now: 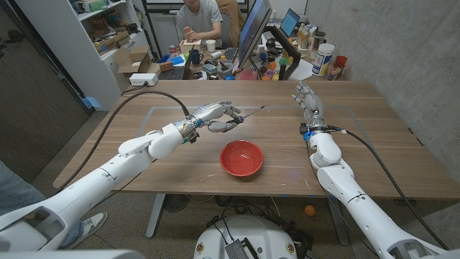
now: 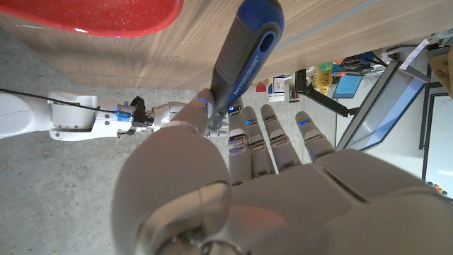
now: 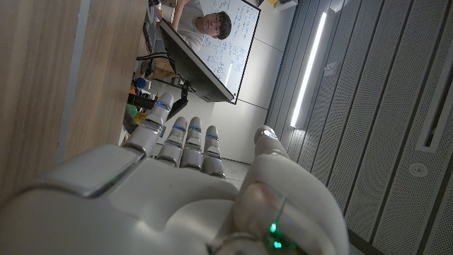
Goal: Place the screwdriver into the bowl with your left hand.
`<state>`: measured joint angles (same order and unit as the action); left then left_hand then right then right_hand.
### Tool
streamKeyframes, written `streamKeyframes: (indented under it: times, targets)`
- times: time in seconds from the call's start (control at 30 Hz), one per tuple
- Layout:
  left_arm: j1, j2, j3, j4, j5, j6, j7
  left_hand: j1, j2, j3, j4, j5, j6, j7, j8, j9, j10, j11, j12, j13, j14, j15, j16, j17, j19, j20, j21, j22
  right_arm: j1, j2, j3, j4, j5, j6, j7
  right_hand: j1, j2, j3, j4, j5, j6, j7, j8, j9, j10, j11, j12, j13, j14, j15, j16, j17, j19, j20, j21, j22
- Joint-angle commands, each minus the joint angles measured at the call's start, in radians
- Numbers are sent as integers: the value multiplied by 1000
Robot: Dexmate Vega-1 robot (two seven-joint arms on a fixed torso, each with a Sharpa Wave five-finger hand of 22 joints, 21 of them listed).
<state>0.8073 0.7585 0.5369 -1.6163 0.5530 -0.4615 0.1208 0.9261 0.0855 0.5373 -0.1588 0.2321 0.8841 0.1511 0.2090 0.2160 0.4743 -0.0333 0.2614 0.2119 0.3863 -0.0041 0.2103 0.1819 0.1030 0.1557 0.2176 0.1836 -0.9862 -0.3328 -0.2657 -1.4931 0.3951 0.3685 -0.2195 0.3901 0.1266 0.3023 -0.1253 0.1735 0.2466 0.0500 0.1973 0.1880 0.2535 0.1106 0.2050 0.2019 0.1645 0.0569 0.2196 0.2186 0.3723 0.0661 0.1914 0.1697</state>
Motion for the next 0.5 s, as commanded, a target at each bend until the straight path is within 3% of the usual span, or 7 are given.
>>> streamKeyframes:
  times: [0.03,0.5]
  targets:
    - [-10,-35,8,29,-28,-65,-37,75,76,-4,-2,-1,121,-122,5,3,63,-56,-1,2,3,-11,0,0,0,-4,-6,2,-2,-3,0,-4,3,-4,1,0,2,-4,-2,2,5,3,1,4,8,0,1,2,7,1,1,2,-3,0,3,3]
    - [-19,-58,12,34,-55,-82,-90,73,75,-11,0,-5,124,-127,5,2,63,-57,-5,3,0,-10,-1,0,-2,-1,-6,2,3,-4,8,1,3,3,1,0,2,-5,-2,3,6,3,1,4,8,2,1,2,7,1,1,2,-4,1,3,3]
